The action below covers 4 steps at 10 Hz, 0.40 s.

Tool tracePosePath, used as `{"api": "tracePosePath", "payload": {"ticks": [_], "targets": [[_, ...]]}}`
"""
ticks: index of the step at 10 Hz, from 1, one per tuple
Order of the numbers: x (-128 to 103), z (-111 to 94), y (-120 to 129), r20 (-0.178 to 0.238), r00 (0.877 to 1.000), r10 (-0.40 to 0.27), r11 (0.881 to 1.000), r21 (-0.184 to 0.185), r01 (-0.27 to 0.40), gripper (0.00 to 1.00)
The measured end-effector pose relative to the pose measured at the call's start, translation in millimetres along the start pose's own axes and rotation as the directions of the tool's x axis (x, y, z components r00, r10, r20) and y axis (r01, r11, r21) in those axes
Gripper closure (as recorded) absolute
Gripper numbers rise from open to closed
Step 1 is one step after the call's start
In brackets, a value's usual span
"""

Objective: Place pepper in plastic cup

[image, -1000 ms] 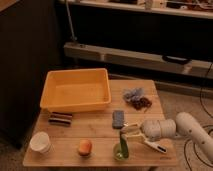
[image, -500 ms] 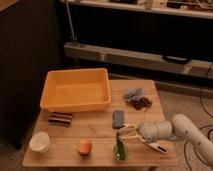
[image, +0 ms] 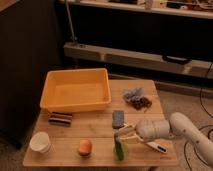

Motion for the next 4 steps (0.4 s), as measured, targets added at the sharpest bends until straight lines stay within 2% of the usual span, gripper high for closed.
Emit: {"api": "tracePosePath", "payload": {"ticks": [4], "targets": [[-11.4,-4.2,1.2,-0.011,0.999,-0.037,0.999,-0.016,0.037,0.2]]}}
